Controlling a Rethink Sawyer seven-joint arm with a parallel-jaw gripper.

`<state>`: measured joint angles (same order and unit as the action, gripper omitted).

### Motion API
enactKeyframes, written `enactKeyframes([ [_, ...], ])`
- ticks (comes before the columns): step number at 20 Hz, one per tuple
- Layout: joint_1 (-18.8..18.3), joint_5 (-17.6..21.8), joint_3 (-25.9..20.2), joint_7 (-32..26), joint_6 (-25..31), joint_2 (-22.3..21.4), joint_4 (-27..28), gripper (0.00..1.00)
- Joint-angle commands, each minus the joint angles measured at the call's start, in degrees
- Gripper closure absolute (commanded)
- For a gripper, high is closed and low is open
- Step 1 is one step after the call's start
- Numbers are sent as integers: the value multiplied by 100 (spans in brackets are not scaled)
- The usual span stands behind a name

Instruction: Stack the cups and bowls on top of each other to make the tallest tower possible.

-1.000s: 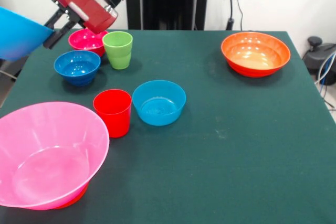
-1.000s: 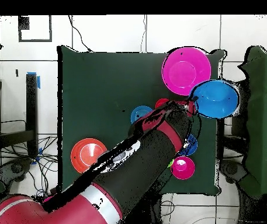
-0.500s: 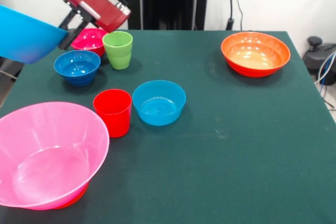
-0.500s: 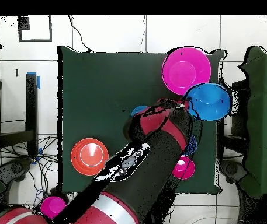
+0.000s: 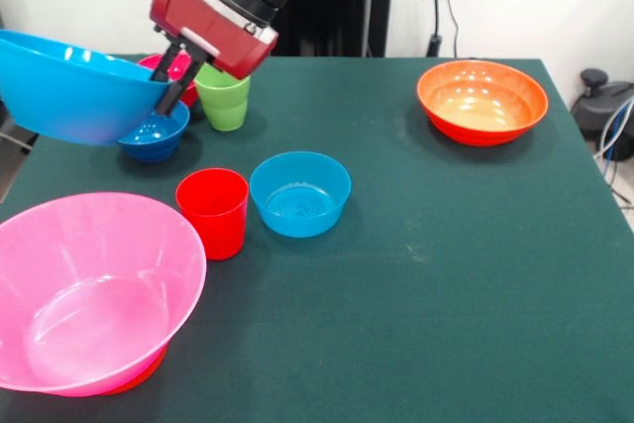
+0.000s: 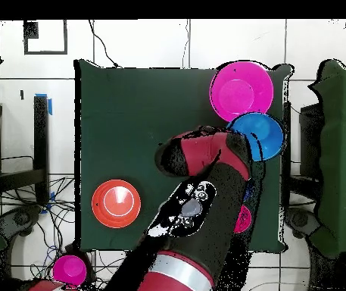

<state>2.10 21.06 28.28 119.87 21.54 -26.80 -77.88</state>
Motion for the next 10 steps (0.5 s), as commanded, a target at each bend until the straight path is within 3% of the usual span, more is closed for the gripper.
enactKeyframes([
  [1,-328,-234,-1497,-1120,1445,-252,487,100],
  [10,-648,-220,-2043,-1371,2652,42,1796,100],
])
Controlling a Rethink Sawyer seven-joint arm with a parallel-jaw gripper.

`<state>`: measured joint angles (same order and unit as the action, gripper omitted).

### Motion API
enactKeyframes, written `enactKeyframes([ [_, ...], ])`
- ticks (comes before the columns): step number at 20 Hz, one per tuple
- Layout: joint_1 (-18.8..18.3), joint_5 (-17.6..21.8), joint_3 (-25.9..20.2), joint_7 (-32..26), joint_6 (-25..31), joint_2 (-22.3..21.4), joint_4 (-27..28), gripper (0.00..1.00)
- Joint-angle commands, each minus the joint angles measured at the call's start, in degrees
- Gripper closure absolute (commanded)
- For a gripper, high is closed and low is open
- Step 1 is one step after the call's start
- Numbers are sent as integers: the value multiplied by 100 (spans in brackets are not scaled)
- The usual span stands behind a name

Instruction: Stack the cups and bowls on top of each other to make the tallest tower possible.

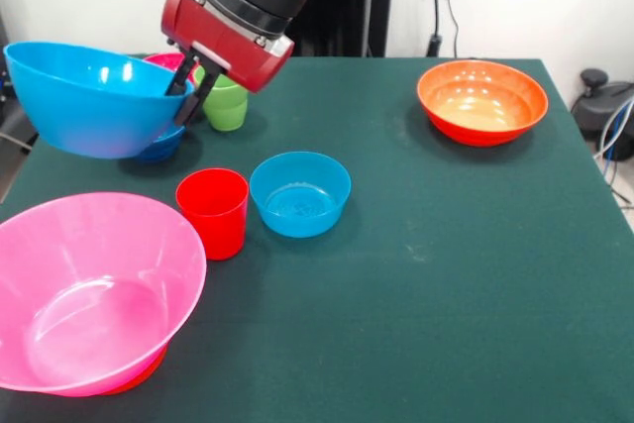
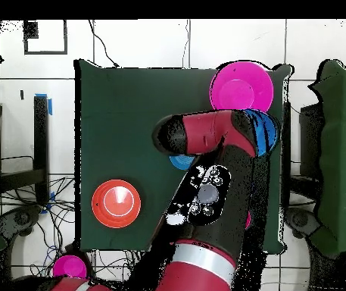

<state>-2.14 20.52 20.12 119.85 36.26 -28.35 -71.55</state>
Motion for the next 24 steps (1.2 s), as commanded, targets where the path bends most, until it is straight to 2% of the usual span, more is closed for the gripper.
enactKeyframes([
  [1,-250,-133,-1273,-1391,1259,228,1293,100],
  [8,-429,33,-1544,-1607,2058,485,2280,100],
  [13,-510,81,-1701,-1786,2451,565,2776,100],
  [16,-556,98,-1778,-1905,2583,621,3018,100],
  [18,-585,80,-1818,-1879,2539,612,2970,100],
  [24,-685,60,-2016,-1923,2809,974,3603,100],
])
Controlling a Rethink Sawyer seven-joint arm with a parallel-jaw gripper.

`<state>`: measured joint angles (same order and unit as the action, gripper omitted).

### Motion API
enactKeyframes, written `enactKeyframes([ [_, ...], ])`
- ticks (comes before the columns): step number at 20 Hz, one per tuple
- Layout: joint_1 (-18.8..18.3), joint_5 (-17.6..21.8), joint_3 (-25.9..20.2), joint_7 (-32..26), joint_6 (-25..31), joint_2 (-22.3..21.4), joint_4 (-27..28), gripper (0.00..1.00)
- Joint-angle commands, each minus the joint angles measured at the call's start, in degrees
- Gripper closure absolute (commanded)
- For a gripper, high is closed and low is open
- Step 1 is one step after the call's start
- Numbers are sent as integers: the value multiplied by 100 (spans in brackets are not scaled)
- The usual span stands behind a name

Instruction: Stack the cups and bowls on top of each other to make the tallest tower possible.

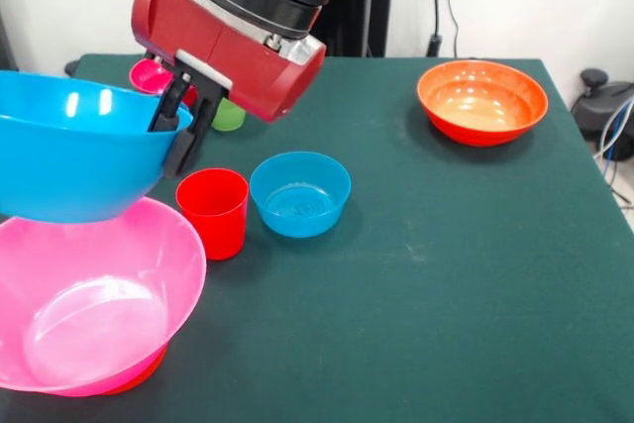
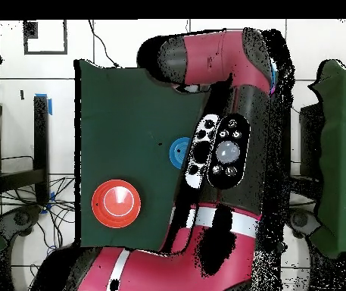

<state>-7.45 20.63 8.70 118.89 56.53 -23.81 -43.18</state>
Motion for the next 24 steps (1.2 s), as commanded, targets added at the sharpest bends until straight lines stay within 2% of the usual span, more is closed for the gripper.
enactKeyframes([
  [1,-161,52,-893,-1813,776,569,826,100],
  [12,-230,54,-1030,-1839,791,1080,1488,100],
  [15,-246,14,-1003,-1810,617,1119,1346,100],
  [19,-258,-19,-1016,-1812,631,1208,1423,100],
  [24,-253,-65,-967,-1882,972,1220,1473,100],
])
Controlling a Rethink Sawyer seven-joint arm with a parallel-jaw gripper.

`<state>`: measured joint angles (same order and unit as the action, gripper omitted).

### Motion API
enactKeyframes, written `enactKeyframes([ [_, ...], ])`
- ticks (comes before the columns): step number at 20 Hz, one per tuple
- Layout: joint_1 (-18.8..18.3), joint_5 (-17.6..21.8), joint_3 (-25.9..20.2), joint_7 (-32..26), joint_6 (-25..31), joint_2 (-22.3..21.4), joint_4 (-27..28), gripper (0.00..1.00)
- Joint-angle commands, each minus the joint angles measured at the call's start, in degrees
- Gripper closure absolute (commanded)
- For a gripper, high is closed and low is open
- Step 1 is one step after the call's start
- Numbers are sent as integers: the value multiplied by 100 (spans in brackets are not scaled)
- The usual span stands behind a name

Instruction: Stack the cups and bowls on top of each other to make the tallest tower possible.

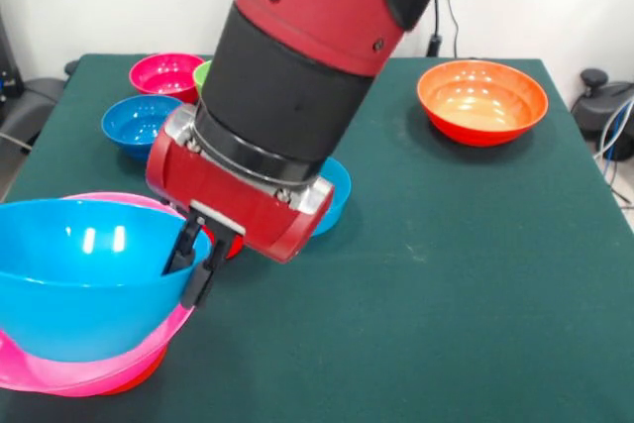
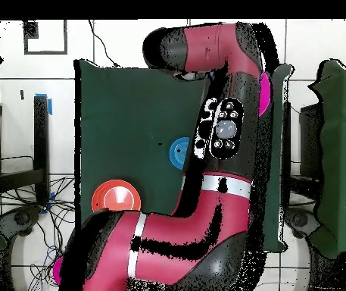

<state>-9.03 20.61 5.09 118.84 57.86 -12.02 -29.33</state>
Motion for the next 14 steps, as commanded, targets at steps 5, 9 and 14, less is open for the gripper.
enactKeyframes([
  [5,-75,-55,-513,-2264,1752,-17,389,100],
  [9,-111,-23,-541,-2483,1897,6,540,100],
  [14,-126,40,-525,-2683,1971,95,781,100],
])
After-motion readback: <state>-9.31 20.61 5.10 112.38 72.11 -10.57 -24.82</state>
